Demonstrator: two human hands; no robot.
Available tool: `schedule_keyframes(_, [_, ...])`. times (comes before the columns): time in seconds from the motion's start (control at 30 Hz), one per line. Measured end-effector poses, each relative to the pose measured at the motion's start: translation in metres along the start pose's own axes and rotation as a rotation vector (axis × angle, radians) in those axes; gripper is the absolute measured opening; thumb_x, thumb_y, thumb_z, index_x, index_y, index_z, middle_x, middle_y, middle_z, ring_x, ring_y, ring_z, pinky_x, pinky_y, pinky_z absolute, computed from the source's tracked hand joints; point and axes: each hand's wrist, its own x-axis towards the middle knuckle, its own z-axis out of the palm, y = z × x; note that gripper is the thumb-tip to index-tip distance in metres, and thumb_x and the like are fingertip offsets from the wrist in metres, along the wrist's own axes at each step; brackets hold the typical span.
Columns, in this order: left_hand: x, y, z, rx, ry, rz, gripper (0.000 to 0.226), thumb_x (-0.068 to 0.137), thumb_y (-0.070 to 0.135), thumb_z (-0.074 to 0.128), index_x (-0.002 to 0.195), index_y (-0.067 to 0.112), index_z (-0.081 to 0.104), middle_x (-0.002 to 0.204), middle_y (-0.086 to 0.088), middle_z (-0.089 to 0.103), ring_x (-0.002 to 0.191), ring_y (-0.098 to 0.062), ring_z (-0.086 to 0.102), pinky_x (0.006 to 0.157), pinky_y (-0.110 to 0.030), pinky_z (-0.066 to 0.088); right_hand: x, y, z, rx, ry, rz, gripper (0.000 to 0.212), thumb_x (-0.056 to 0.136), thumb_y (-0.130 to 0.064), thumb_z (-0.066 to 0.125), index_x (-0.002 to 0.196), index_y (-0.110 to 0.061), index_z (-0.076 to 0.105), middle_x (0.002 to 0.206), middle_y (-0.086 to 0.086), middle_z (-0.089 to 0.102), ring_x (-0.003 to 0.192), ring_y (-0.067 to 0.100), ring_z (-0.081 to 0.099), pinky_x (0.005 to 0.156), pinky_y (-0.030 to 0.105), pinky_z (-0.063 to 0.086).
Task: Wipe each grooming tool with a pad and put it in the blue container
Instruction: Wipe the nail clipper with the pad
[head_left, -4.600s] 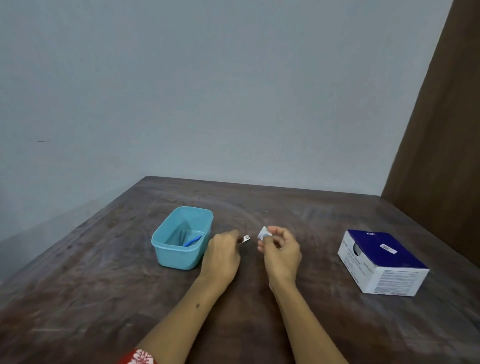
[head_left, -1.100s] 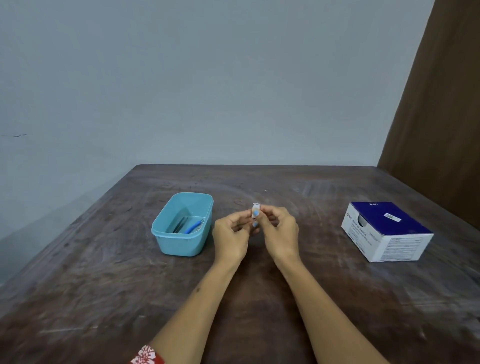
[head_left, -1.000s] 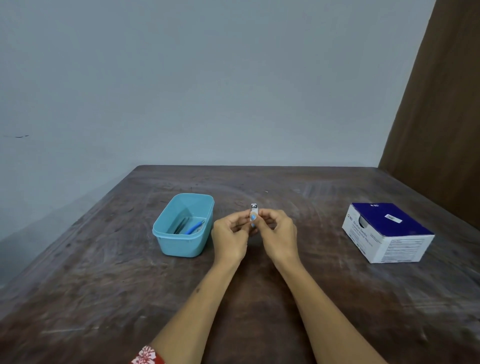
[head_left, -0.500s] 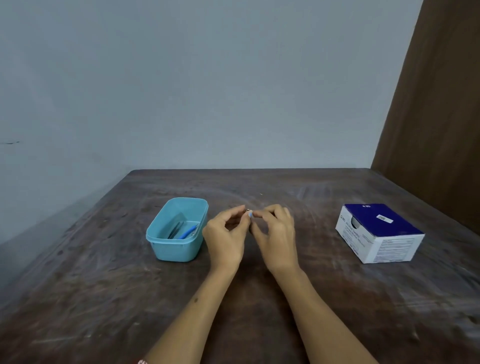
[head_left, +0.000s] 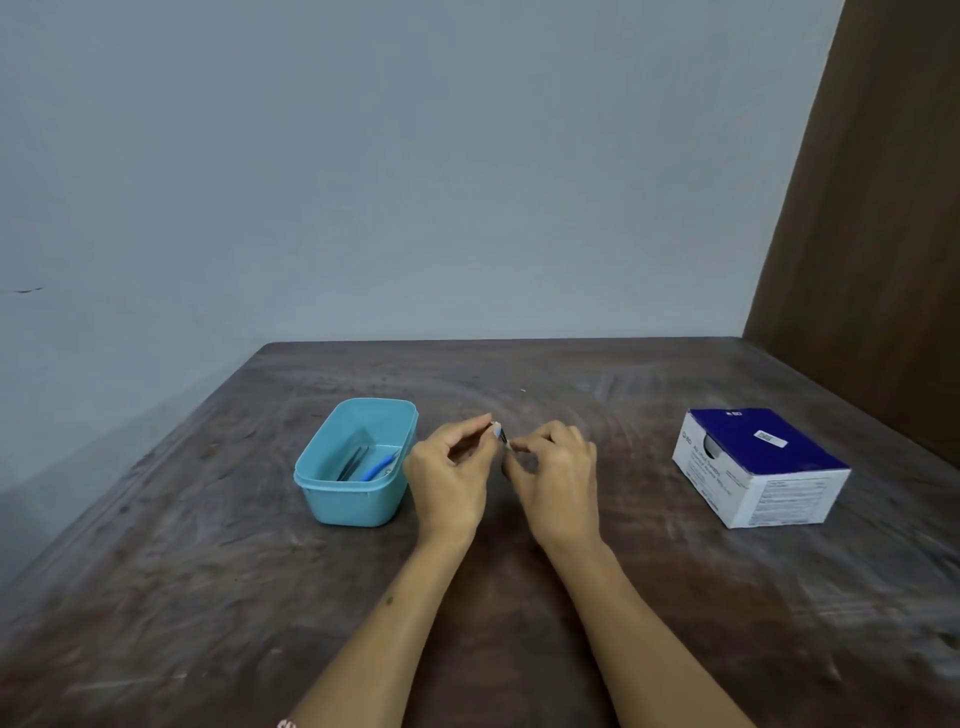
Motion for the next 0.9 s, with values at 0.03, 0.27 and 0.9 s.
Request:
schedule_keyframes(0.03, [-0.0004, -0.0003, 0.0000, 0.003, -0.001, -0.002, 0.018, 0.077, 0.006, 0.072, 0.094, 0.009, 0.073, 0.082, 0.003, 0.070, 0.072, 0.006, 0.065, 0.068, -0.007, 0.049, 0.0005, -0.0008, -0.0007, 0.003, 0.014, -0.011, 0.007, 0.071, -0.017, 0.077, 0.075, -0.015, 0.073, 0.071, 0.000, 0.056, 0.070, 0.021, 0.054, 0.068, 0.038, 0.044])
schedule_keyframes(0.27, [-0.0002, -0.0002, -0.0009, 0.014, -0.008, 0.011, 0.018, 0.077, 0.006, 0.072, 0.094, 0.010, 0.074, 0.083, 0.004, 0.070, 0.074, 0.009, 0.063, 0.068, -0.005, 0.048, -0.0002, -0.0010, 0.0000, -0.012, -0.042, 0.023, 0.005, 0.074, -0.017, 0.075, 0.079, -0.016, 0.074, 0.073, 0.000, 0.058, 0.073, 0.020, 0.054, 0.073, 0.040, 0.045])
schedule_keyframes(0.9, [-0.0011, -0.0043, -0.0010, 0.046, -0.028, 0.032, 0.017, 0.076, 0.007, 0.073, 0.093, 0.010, 0.074, 0.084, 0.002, 0.071, 0.078, 0.003, 0.065, 0.071, -0.009, 0.050, 0.0003, -0.0056, -0.0005, 0.013, -0.044, 0.064, 0.004, 0.075, -0.020, 0.076, 0.076, -0.017, 0.073, 0.073, -0.001, 0.058, 0.075, 0.019, 0.055, 0.074, 0.037, 0.044])
